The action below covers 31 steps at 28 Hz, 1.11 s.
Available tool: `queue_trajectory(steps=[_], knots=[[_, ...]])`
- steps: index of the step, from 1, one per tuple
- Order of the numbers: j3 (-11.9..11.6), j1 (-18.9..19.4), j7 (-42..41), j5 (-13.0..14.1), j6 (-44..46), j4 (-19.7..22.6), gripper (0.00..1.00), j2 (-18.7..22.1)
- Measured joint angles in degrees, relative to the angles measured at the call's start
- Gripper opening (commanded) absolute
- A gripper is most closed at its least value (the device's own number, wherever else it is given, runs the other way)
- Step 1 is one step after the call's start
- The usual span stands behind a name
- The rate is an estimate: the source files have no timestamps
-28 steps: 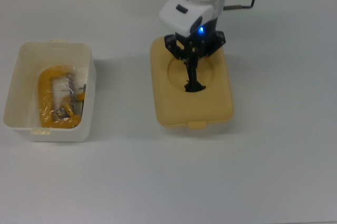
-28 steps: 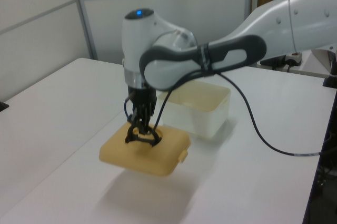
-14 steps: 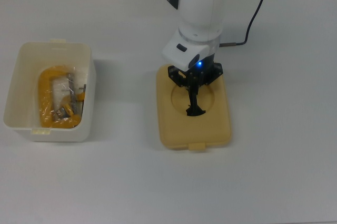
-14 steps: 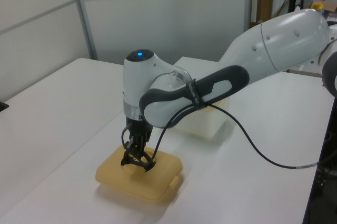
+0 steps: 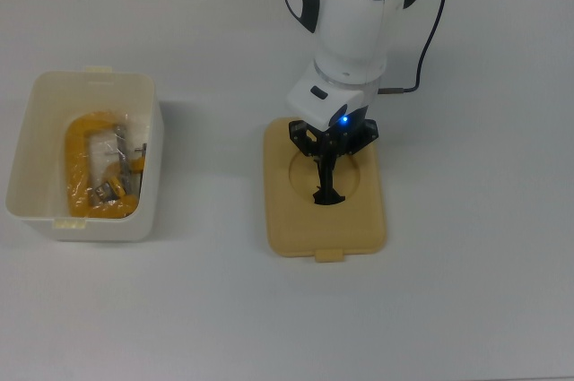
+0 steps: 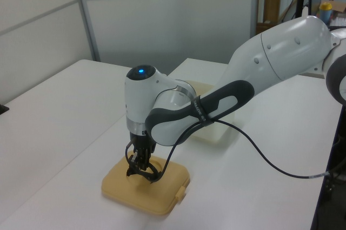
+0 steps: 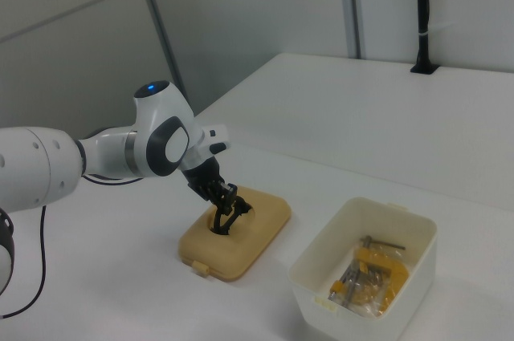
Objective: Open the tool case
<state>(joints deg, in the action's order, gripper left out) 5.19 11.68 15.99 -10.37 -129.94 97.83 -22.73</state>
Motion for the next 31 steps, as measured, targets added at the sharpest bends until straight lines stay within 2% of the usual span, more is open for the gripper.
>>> queue_trajectory(steps=[4, 5, 10, 11, 13, 14, 16, 25, 31], knots=[[0.0, 0.03, 1.61, -1.81, -0.89, 0.01, 0.0, -0.66], [0.0, 0.04, 1.88, -2.1, -1.04, 0.01, 0.03, -0.82], [0.0, 0.05, 2.84, -2.49, -1.26, 0.0, 0.39, -1.09], [0.0, 0.05, 2.9, -2.49, -1.26, -0.02, 0.5, -1.09], [0.0, 0.05, 3.02, -2.49, -1.26, -0.06, 0.52, -1.07], [0.0, 0.05, 3.05, -2.49, -1.26, -0.09, 0.59, -1.06], [0.0, 0.05, 3.1, -2.49, -1.26, -0.19, 0.81, -0.97], [-0.45, -0.21, 3.18, -2.5, 2.6, -2.29, 0.81, 1.05], [-0.95, -0.89, 1.17, -2.5, 8.85, -3.25, 0.81, 5.27]])
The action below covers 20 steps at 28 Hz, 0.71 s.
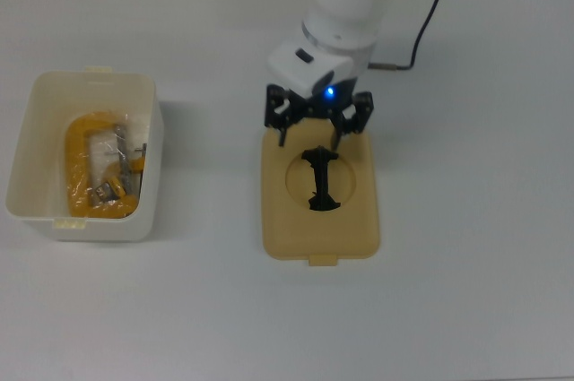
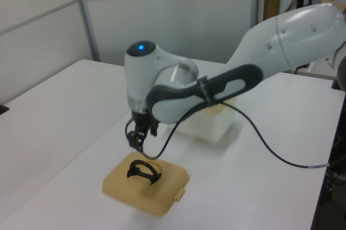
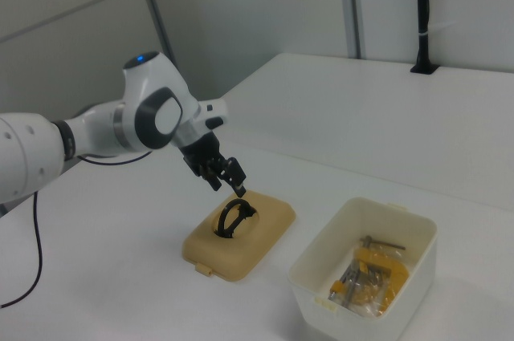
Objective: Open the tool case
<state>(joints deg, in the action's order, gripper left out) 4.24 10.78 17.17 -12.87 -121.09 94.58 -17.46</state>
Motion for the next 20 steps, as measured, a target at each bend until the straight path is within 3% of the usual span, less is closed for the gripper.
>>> queue_trajectory(steps=[3, 7, 10, 20], knots=[[-0.11, -1.16, -2.55, 0.2, 3.65, -0.13, 0.83, 2.56], [-0.22, -3.61, -5.85, 2.91, 7.57, -1.16, 0.84, 5.61], [-0.27, -5.4, -8.62, 4.26, 11.48, -2.29, 1.0, 7.31], [-0.33, -9.35, -13.5, 5.05, 21.55, -5.57, 1.0, 11.95]])
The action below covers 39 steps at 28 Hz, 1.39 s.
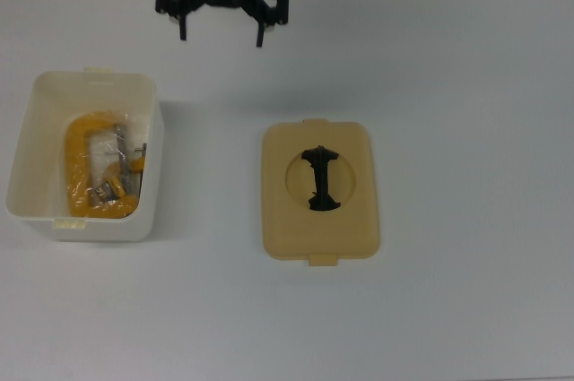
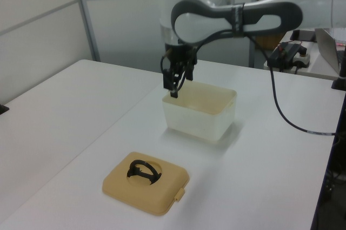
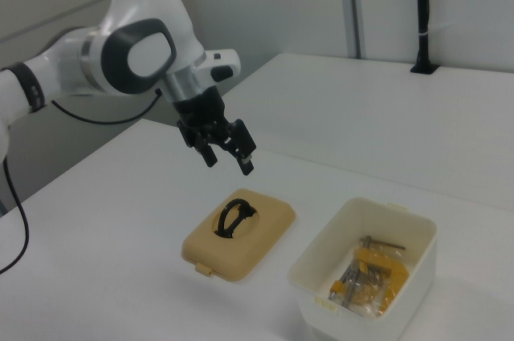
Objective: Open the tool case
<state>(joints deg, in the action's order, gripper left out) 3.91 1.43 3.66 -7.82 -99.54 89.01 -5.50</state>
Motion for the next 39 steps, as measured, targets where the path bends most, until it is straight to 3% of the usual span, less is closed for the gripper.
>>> queue_trajectory(steps=[11, 39], knots=[[0.0, -1.12, -2.04, 0.1, 7.53, -0.18, 1.0, 5.14], [0.2, -2.7, -2.22, 3.32, 7.94, 0.33, 1.0, 5.04]])
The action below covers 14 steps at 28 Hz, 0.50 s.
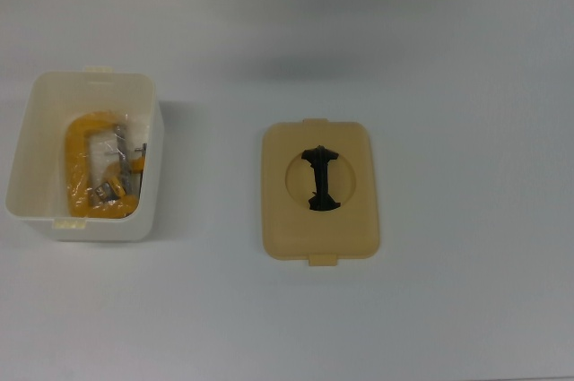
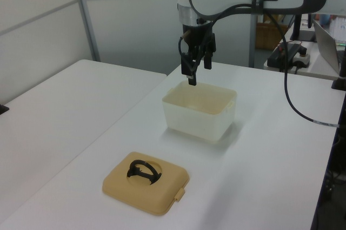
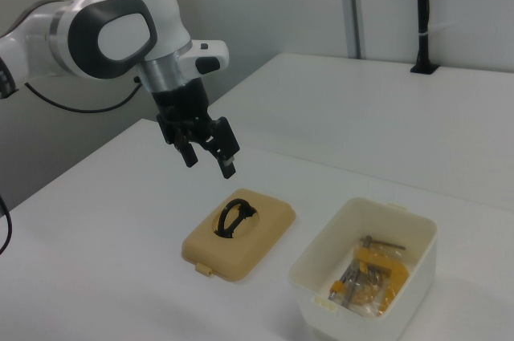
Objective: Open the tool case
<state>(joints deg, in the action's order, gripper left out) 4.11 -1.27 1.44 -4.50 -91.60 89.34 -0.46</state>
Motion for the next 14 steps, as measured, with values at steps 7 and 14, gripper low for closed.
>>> queue_trajectory(steps=[7, 14], knots=[[0.24, 0.01, 0.0, 0.6, 0.0, 0.0, 1.0, 0.0], [0.24, 0.01, 0.0, 0.6, 0.0, 0.0, 1.0, 0.0]])
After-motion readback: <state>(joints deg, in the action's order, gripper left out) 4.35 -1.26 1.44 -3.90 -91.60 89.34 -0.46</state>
